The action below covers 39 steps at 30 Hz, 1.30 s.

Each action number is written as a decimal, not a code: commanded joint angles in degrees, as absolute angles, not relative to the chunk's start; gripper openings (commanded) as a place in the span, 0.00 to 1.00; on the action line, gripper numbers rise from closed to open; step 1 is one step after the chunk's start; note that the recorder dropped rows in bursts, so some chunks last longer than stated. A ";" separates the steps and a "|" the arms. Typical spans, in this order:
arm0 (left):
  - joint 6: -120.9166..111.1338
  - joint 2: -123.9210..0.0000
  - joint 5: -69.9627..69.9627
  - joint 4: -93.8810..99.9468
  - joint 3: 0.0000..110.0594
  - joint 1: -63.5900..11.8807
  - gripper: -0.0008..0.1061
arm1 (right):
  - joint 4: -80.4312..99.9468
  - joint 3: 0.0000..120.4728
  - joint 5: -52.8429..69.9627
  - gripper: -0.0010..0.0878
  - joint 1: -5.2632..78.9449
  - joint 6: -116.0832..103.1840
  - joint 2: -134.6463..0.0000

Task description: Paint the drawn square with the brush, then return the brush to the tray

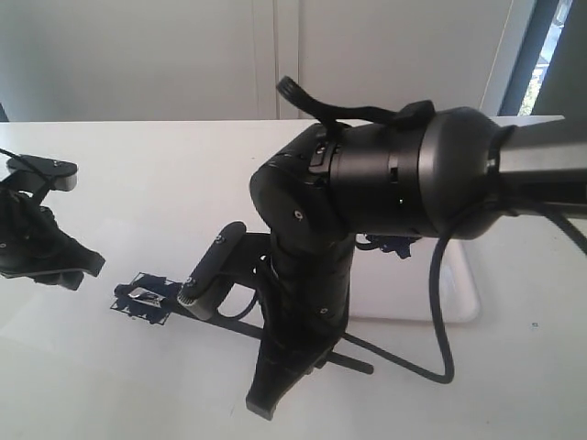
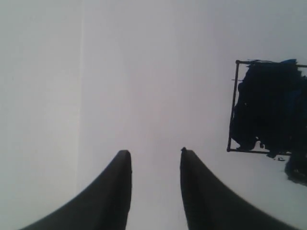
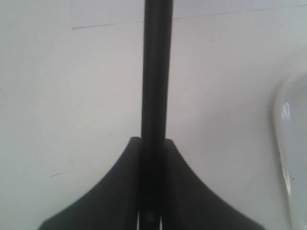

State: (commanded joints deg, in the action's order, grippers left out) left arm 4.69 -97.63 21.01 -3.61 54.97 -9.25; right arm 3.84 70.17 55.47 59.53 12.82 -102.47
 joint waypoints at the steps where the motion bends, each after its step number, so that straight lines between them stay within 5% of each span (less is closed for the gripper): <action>1: 4.69 -98.65 21.01 -3.61 55.10 -9.25 0.38 | 3.84 70.17 55.36 0.01 59.53 13.32 -102.69; 39: 4.46 -103.40 19.94 -4.18 55.45 -9.25 0.38 | 8.85 78.22 58.95 0.01 59.53 13.13 -111.50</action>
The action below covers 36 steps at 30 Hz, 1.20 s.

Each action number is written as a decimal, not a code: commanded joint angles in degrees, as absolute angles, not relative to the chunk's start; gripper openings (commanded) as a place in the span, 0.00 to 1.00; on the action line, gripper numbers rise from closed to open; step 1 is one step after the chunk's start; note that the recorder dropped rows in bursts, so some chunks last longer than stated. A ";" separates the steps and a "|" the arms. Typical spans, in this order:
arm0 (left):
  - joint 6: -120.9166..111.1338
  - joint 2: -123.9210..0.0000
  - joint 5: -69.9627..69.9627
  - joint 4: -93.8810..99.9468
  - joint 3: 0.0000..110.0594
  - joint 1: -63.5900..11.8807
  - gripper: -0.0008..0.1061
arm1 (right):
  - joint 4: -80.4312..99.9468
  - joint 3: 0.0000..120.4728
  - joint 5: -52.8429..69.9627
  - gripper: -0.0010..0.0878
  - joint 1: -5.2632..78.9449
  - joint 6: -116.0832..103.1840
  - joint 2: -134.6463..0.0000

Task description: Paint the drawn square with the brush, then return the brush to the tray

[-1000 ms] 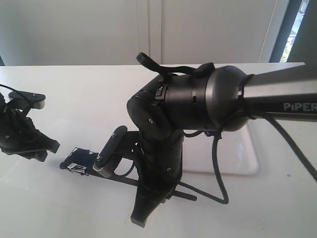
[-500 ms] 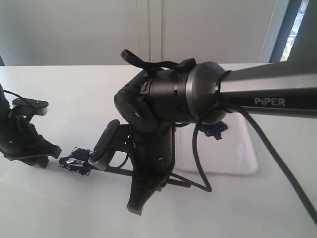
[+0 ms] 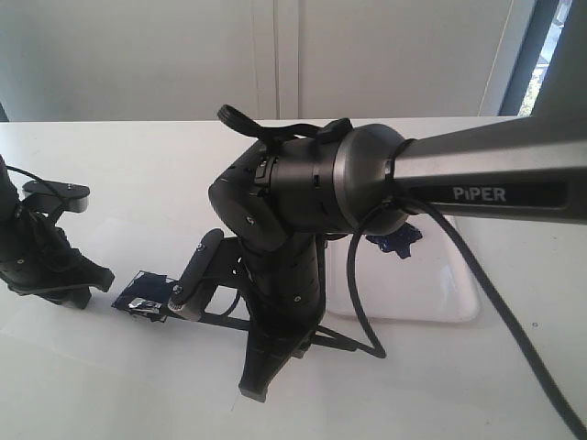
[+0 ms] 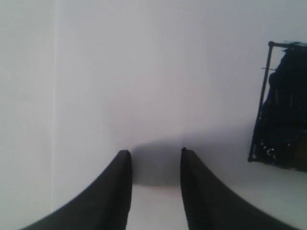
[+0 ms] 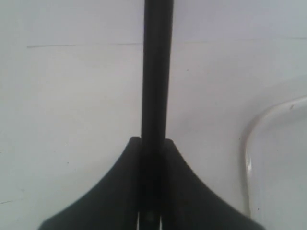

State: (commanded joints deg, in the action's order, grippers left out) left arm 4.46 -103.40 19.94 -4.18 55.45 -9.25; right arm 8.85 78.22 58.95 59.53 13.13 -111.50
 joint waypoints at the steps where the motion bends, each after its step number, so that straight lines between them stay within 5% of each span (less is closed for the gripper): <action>1: 4.46 -103.40 19.94 -4.18 55.45 -9.25 0.38 | 8.85 78.22 58.95 0.01 59.53 13.13 -111.50; 36: 4.46 -103.40 20.03 -5.10 55.45 -9.25 0.38 | 10.47 78.22 65.26 0.01 59.53 11.36 -111.50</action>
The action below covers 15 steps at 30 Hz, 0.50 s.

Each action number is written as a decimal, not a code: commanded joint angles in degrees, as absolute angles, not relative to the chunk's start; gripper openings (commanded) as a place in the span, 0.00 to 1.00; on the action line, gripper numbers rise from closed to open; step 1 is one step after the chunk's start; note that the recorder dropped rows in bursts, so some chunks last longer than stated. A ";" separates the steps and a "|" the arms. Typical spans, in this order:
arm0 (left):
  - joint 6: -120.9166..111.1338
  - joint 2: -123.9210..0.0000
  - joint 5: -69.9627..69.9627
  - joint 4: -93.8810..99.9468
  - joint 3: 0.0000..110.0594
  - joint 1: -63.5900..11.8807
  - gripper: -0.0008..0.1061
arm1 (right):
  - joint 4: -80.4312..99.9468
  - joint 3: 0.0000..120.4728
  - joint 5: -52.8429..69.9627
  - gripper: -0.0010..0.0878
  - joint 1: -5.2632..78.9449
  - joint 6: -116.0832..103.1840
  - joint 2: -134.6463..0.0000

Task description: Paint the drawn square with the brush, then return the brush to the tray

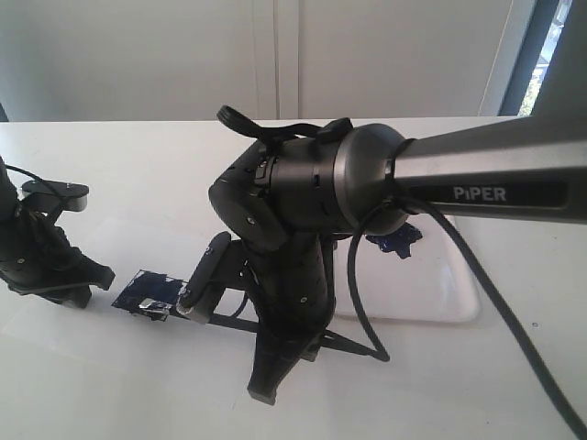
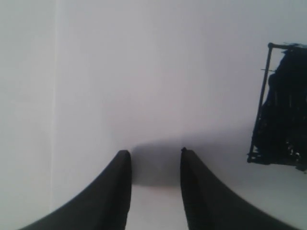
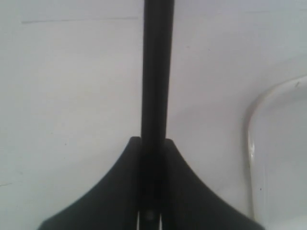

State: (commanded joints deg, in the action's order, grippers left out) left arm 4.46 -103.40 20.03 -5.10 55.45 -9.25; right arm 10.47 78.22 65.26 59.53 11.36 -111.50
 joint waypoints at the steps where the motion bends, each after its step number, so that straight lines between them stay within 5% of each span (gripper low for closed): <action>1: 4.46 -103.40 20.03 -5.10 55.45 -9.25 0.38 | 10.47 78.22 65.68 0.01 59.53 11.36 -111.50; 15: 4.46 -103.40 19.94 -5.10 55.45 -9.25 0.38 | 10.50 78.22 69.96 0.01 59.53 10.29 -108.53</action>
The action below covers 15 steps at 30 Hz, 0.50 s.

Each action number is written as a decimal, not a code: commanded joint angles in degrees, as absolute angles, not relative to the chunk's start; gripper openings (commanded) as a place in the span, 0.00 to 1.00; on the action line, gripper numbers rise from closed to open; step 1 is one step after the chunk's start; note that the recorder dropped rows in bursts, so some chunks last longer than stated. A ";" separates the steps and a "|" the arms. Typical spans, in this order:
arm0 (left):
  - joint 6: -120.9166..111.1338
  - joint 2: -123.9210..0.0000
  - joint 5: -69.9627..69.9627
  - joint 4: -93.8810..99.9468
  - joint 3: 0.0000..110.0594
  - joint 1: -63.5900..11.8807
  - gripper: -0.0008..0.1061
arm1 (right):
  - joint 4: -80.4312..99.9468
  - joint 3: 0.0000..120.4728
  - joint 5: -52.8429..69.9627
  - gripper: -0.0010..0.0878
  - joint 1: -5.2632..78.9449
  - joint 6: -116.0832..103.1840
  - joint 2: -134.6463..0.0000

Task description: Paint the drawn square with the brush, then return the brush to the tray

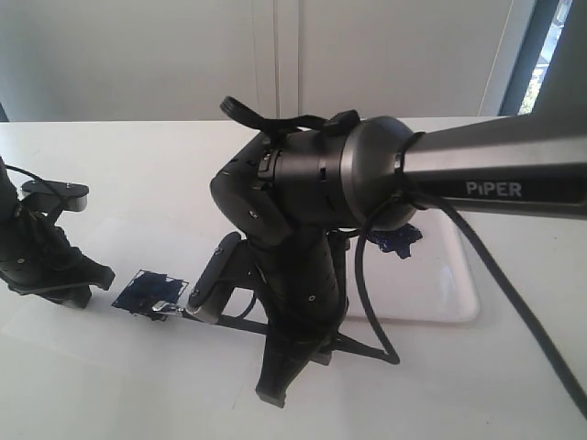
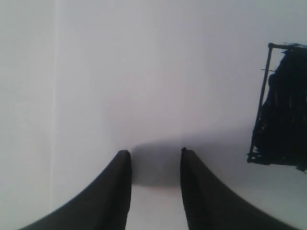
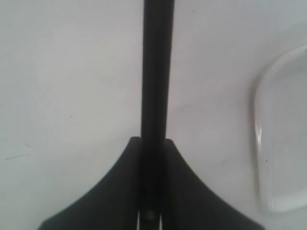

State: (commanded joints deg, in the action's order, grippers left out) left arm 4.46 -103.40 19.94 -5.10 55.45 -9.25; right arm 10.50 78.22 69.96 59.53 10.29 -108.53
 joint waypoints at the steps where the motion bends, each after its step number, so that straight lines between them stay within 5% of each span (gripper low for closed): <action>1: 4.46 -103.40 19.94 -5.10 55.45 -9.25 0.38 | 10.61 78.22 69.96 0.01 59.53 10.29 -108.43; 15: 4.46 -103.40 20.05 -5.10 55.45 -9.25 0.38 | 10.60 78.11 69.96 0.01 59.53 10.29 -107.05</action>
State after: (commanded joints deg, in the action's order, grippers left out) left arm 4.46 -103.40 20.05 -5.10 55.45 -9.25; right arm 10.60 78.11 69.96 59.53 10.29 -107.05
